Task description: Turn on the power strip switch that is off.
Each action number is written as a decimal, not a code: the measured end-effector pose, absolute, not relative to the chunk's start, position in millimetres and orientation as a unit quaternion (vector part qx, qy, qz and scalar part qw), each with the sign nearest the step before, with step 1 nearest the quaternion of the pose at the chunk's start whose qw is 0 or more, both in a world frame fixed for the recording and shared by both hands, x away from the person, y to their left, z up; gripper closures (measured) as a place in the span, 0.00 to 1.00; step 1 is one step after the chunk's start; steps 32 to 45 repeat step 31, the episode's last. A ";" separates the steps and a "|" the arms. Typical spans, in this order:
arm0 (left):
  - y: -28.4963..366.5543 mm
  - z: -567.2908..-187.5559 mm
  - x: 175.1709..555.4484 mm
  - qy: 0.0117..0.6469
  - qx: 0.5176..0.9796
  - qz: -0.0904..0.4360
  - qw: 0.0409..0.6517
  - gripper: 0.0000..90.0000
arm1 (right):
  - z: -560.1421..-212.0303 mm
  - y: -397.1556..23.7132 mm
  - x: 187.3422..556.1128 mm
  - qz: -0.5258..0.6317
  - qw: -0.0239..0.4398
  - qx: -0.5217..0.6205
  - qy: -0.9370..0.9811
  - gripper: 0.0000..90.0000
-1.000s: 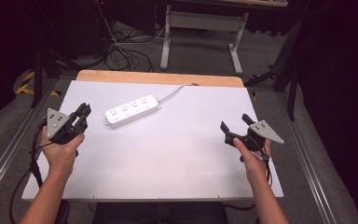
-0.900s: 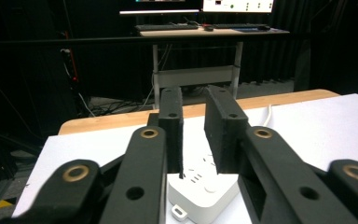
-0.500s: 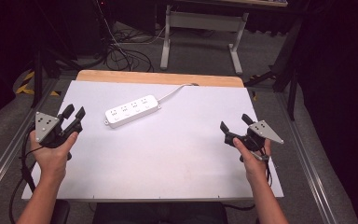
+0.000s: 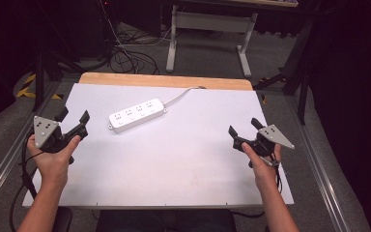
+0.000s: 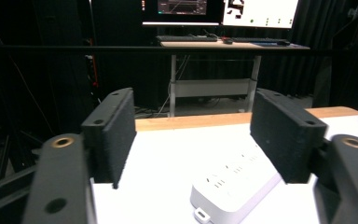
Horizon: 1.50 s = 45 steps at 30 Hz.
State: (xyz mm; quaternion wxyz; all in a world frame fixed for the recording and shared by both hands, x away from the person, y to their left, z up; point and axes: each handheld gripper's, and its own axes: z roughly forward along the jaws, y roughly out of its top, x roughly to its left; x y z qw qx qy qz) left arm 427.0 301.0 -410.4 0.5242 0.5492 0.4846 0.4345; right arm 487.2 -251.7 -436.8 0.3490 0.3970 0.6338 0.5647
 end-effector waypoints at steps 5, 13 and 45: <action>302.6 -412.5 428.5 0.498 0.539 0.437 0.520 0.17 | -436.8 -251.5 487.2 0.565 0.350 0.397 0.633 0.08; 303.4 -412.8 429.1 0.501 0.543 0.433 0.516 0.12 | -436.5 -251.3 487.1 0.572 0.347 0.391 0.633 0.05; 305.0 -413.6 430.1 0.511 0.539 0.424 0.518 0.04 | -436.8 -251.1 487.7 0.571 0.346 0.392 0.633 0.04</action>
